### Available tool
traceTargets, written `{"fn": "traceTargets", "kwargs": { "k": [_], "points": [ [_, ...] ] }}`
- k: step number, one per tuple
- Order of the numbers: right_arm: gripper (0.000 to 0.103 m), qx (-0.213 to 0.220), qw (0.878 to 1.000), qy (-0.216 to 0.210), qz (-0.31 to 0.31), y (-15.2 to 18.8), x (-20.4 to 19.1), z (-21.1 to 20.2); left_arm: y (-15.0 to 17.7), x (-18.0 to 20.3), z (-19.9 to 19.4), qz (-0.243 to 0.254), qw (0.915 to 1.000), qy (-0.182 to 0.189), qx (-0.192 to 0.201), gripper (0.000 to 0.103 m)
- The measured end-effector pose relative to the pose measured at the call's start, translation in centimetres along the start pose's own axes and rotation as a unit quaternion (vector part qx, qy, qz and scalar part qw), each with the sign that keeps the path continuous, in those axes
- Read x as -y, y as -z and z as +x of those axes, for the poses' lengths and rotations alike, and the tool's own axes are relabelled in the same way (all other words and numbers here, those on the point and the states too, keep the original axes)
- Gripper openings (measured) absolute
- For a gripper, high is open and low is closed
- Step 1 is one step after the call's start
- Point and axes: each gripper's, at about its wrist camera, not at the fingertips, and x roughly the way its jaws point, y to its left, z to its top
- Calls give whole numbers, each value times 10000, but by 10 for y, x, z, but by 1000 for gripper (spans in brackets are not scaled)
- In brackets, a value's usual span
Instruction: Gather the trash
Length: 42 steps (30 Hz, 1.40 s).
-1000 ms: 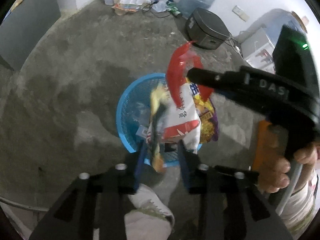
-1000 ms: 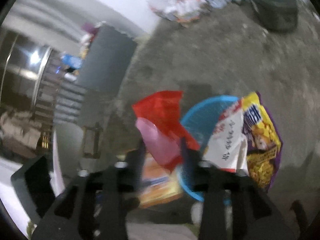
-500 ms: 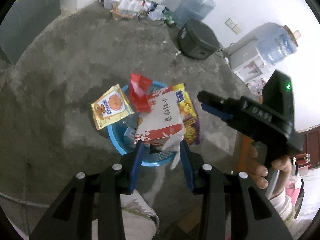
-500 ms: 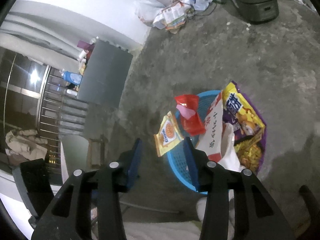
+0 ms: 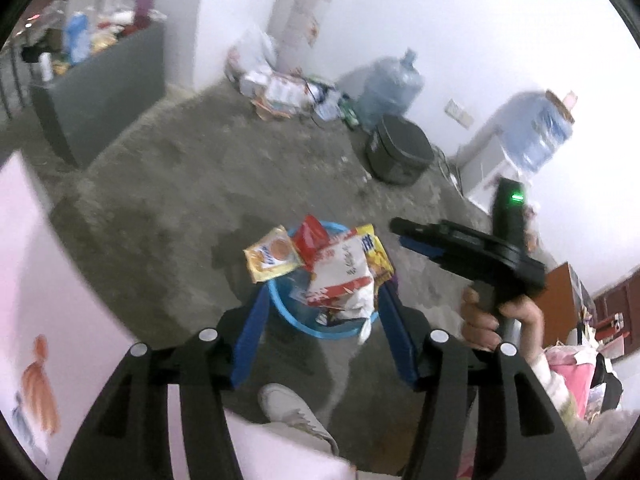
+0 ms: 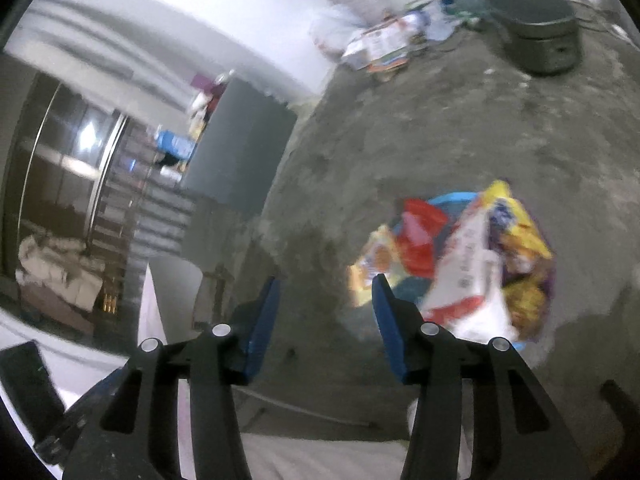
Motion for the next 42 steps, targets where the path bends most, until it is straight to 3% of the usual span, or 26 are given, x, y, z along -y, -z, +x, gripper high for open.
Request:
{"fn": "traceTargets", "kwargs": {
  "k": [4, 8, 11, 14, 17, 20, 30, 35, 42],
  "points": [
    [46, -391, 9975, 383, -457, -20, -30, 72, 15, -19, -47, -123, 9987, -304, 390, 67],
    [33, -689, 9848, 1119, -1133, -33, -58, 161, 39, -48, -94, -387, 9936, -776, 723, 73],
    [27, -1156, 9604, 1797, -1786, -28, -74, 247, 59, -72, -120, -732, 9877, -1130, 797, 74],
    [26, -1514, 9342, 2375, -2191, -18, -73, 309, 76, -95, -139, -1087, 9797, -1494, 777, 74],
    [26, -1758, 9189, 2730, -2242, -12, -55, 338, 89, -116, -150, -1428, 9717, -1699, 806, 74],
    [26, -1947, 9087, 2882, -2308, -4, -40, 340, 94, -128, -156, -1663, 9657, -1791, 882, 74],
    [27, -1808, 9204, 2693, -2182, 12, 5, 258, 93, -137, -149, -1700, 9677, -1619, 923, 74],
    [26, -1973, 9131, 2952, -2006, 19, 28, 253, 99, -137, -153, -1770, 9665, -1588, 968, 74],
    [28, -1435, 9292, 2632, -2160, 9, -19, 232, 106, -139, -157, -1796, 9649, -1647, 976, 74]
  ]
}}
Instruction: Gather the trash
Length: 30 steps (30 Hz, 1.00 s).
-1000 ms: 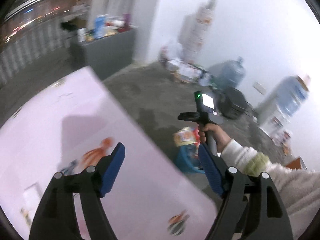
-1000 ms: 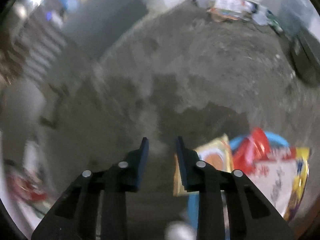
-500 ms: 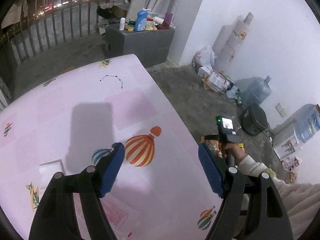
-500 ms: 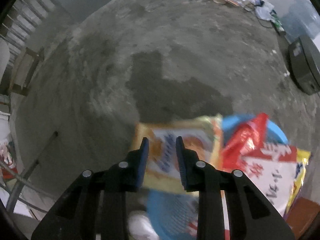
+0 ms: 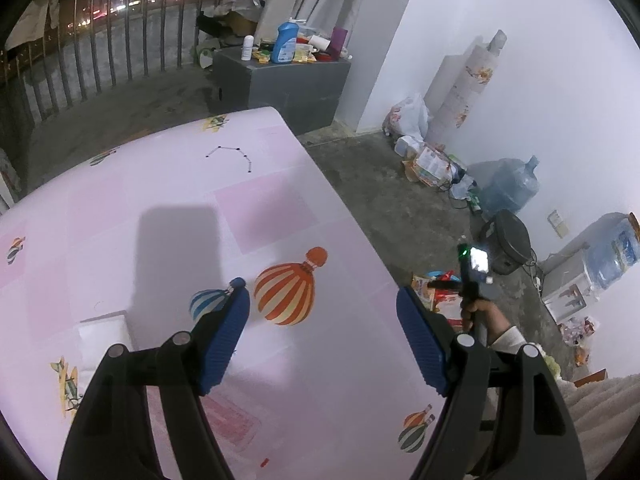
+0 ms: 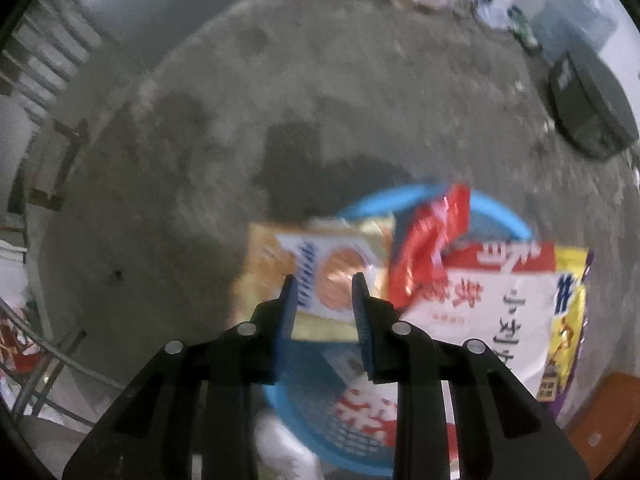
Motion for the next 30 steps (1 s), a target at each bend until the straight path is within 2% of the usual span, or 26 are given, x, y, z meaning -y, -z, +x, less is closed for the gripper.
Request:
{"fn": "traceTargets", "kwargs": {
  "k": [3, 8, 12, 15, 18, 23, 28, 30],
  "points": [
    [33, 198, 9993, -62, -311, -11, -29, -5, -2, -5, -2, -60, 10000, -60, 26, 74],
    [36, 135, 9964, -26, -842, -22, -80, 27, -3, -8, -7, -113, 9998, -94, 121, 74],
    [36, -291, 9927, -4, -1169, -27, -104, 65, -3, -6, -7, -54, 9999, -129, 100, 74],
    [36, -806, 9885, 271, -1253, -23, -107, 95, -2, -9, -7, -84, 9998, -146, 85, 74],
    [36, -930, 9901, 435, -953, -18, -91, 101, -2, -12, -7, -130, 9998, -158, 75, 74],
    [36, -525, 9983, -230, -123, -13, -53, 77, -3, -13, -6, -143, 9998, -132, 85, 74],
    [35, -364, 9964, -477, 599, 4, -24, 62, 1, -11, -14, -193, 9997, -9, 145, 74],
    [35, -273, 9936, -705, 842, 16, -17, 56, 5, -8, -20, -166, 9997, 15, 198, 74]
  ]
}}
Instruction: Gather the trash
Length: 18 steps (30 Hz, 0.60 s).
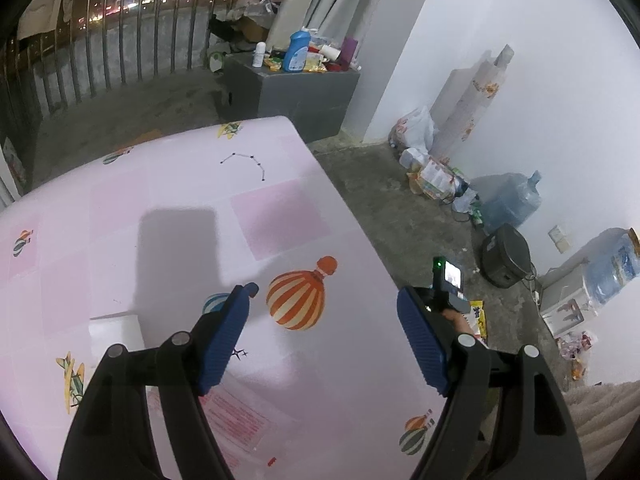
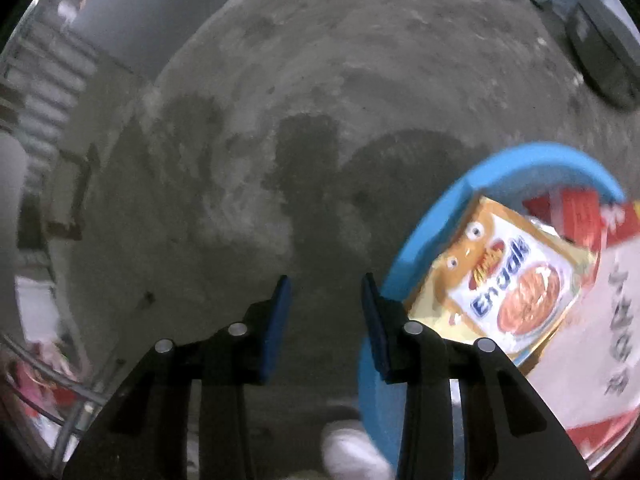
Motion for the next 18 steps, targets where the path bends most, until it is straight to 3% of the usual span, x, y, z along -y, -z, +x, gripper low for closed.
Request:
{"fn": "traceTargets", "kwargs": {
  "k": [7, 12, 18],
  "points": [
    [36, 14, 9941, -813, 720, 16, 22, -14, 12, 1, -25, 0, 9998, 73, 185, 75],
    [47, 478, 9880, -1282, 713, 19, 14, -55, 20, 1, -47, -7, 9991, 121, 397, 78],
    [55, 1010, 9812, -1546, 557, 42, 6, -120, 36, 1, -72, -98, 9979, 236, 596, 80]
  ]
}}
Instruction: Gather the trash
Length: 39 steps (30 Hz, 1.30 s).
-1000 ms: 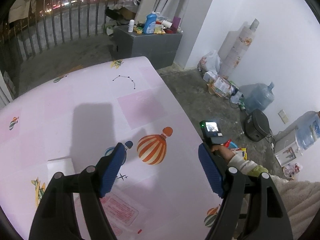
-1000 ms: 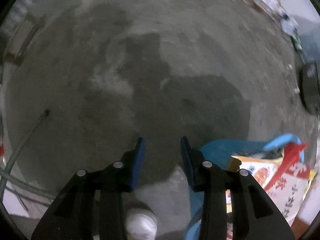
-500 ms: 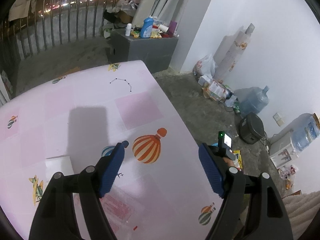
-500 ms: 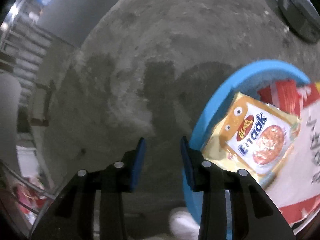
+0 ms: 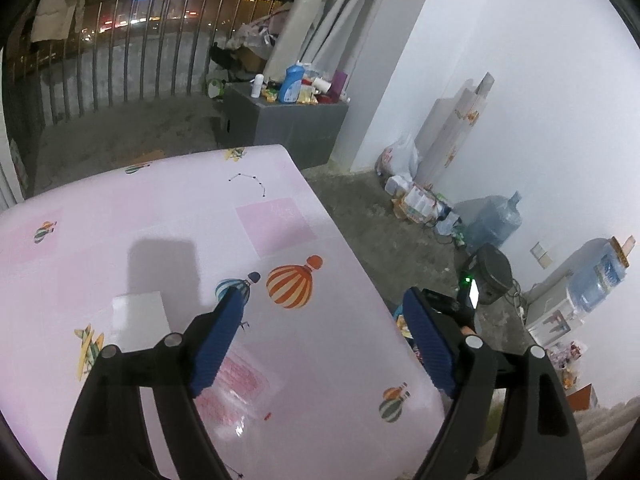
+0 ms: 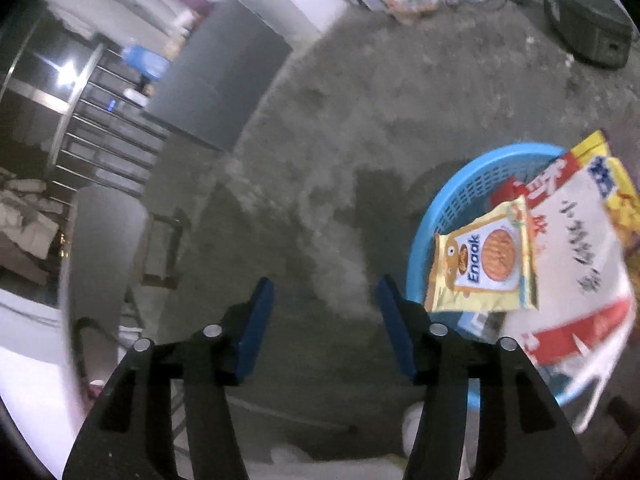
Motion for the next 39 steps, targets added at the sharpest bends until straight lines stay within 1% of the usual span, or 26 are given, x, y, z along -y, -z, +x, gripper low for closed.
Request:
{"fn": "traceTargets", "kwargs": {
  "k": [1, 4, 6, 8, 11, 13, 15, 17, 19, 20, 22, 24, 26, 30, 32, 35, 37, 39],
  "points": [
    [56, 64, 10000, -15, -26, 3, -2, -12, 3, 0, -4, -14, 10000, 19, 25, 81],
    [62, 273, 9993, 113, -221, 19, -14, -51, 8, 0, -12, -43, 9999, 91, 90, 83],
    [69, 424, 9980, 259, -395, 32, -27, -77, 14, -3, -18, -70, 9998, 127, 95, 84],
    [73, 574, 9957, 388, -613, 43, -41, -100, 19, -6, -20, -98, 9998, 139, 52, 84],
    [85, 927, 9889, 516, -1038, 60, -65, -135, 24, -9, -21, -137, 9999, 86, -20, 84],
    [88, 1183, 9819, 650, -1327, 67, -84, -151, 26, -11, -26, -174, 9998, 17, 9, 84],
    [93, 1395, 9738, 728, -1645, 75, -107, -165, 29, -14, -33, -209, 9997, -19, 114, 85],
    [95, 1590, 9651, 794, -1923, 84, -129, -176, 32, -18, -41, -252, 9994, -82, 242, 87],
    [95, 1778, 9502, 874, -2405, 97, -154, -184, 36, -24, -50, -291, 9988, -188, 355, 87],
    [95, 1852, 9407, 915, -2692, 104, -168, -187, 38, -29, -55, -338, 9983, -255, 406, 87],
    [95, 2020, 9207, 804, -3240, 121, -189, -191, 40, -37, -65, -443, 9971, -364, 495, 87],
    [95, 2106, 9088, 519, -3563, 132, -202, -195, 41, -48, -77, -550, 9952, -503, 640, 87],
    [95, 1995, 9079, 148, -3683, 135, -213, -194, 45, -58, -89, -645, 9925, -674, 784, 87],
    [95, 1477, 9195, -388, -3621, 129, -232, -177, 52, -84, -104, -865, 9873, -992, 886, 87],
    [95, 1201, 9212, -555, -3659, 129, -243, -165, 54, -96, -106, -972, 9851, -1094, 903, 87],
    [94, 780, 9202, -746, -3762, 135, -261, -148, 54, -114, -102, -1066, 9829, -1229, 867, 87],
    [91, 519, 9194, -860, -3802, 140, -270, -138, 54, -124, -98, -1123, 9826, -1245, 801, 87],
    [83, 242, 9181, -921, -3847, 147, -275, -124, 51, -131, -88, -1130, 9833, -1225, 727, 87]
  ]
}}
